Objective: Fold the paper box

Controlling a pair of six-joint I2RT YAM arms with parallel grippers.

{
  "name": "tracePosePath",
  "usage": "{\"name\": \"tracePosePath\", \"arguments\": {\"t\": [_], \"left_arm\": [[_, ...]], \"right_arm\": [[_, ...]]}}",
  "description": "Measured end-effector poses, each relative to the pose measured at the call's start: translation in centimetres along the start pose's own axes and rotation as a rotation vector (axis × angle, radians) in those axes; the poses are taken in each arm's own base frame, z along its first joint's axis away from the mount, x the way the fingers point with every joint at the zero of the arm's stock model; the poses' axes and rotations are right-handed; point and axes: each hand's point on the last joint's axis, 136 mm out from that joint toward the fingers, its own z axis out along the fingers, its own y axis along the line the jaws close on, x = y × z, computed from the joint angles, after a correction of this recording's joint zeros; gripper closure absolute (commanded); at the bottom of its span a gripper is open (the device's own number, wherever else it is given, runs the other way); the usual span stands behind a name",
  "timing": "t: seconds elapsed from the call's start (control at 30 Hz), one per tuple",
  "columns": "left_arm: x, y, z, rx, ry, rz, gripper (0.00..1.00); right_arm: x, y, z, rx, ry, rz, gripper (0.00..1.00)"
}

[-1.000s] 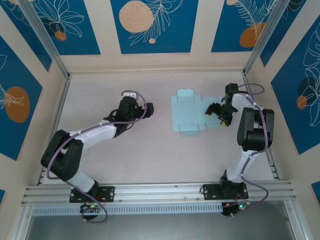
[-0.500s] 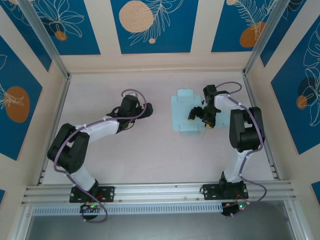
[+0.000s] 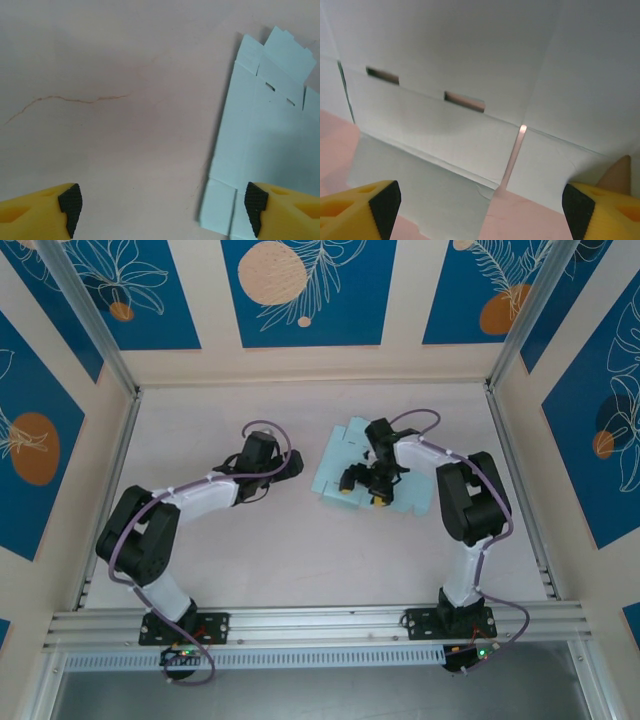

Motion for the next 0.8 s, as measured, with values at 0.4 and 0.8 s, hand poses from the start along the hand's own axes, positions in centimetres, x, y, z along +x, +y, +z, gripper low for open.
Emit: {"name": "tracePosePath", "arguments": {"t": [0.4,0.8], "left_arm": [[4.8,0.0,0.0,0.012,0.106,-0.138,0.26],[11.6,-3.0,1.0,0.017,0.231,-0.276,0.3]], "right_arm": [[-2.3,3.0,-5.4,-0.148,-0.112,-0.02,0.14],[-4.5,1.5,-12.5,-0.218,-0.307,-0.002,0.14]]}}
